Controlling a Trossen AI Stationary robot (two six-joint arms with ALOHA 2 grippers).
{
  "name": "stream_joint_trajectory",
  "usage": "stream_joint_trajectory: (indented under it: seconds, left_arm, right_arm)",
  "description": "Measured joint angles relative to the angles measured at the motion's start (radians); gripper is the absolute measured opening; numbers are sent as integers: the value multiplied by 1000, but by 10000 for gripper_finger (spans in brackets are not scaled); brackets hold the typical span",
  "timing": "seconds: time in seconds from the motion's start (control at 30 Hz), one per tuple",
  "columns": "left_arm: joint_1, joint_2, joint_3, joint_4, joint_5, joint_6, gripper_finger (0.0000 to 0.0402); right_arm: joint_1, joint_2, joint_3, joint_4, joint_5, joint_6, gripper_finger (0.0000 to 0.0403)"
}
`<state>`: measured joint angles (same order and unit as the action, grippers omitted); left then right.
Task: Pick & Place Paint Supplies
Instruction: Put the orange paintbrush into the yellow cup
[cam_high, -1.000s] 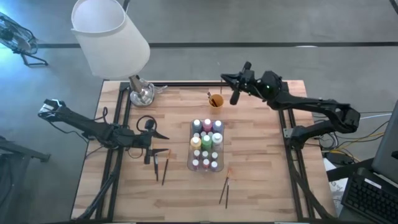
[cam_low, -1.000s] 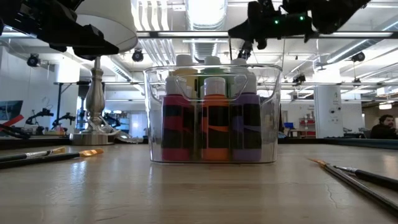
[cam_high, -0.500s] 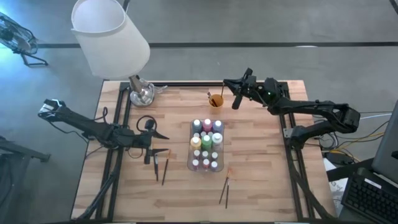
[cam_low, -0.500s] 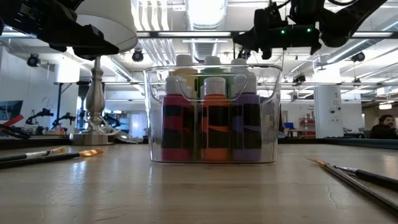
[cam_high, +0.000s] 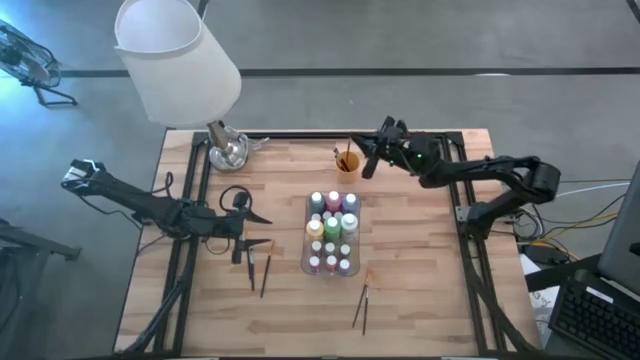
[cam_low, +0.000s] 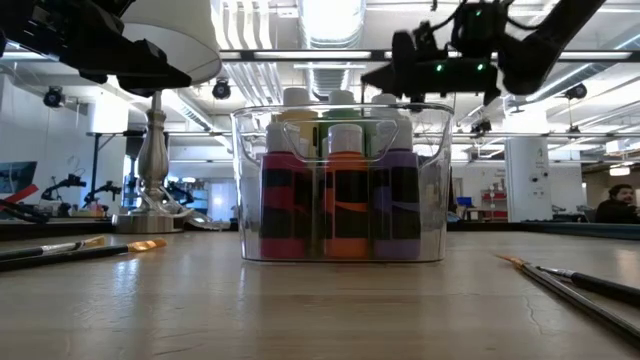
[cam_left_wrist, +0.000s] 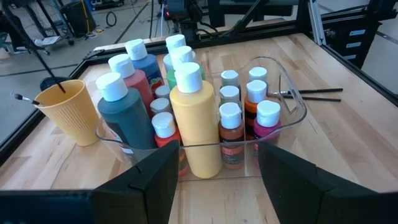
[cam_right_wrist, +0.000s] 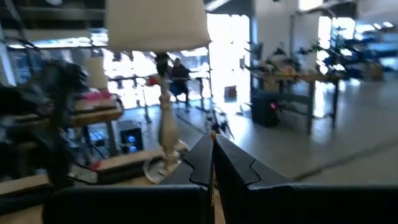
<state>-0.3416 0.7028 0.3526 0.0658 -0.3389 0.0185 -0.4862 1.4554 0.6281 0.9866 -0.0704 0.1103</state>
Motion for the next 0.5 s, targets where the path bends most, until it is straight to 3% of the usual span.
stream_joint_trajectory:
  seconds: [0.5]
  left_arm:
    - [0, 0, 0, 0, 0, 0, 223]
  right_arm:
    - [0, 163, 0, 22, 48, 50, 8]
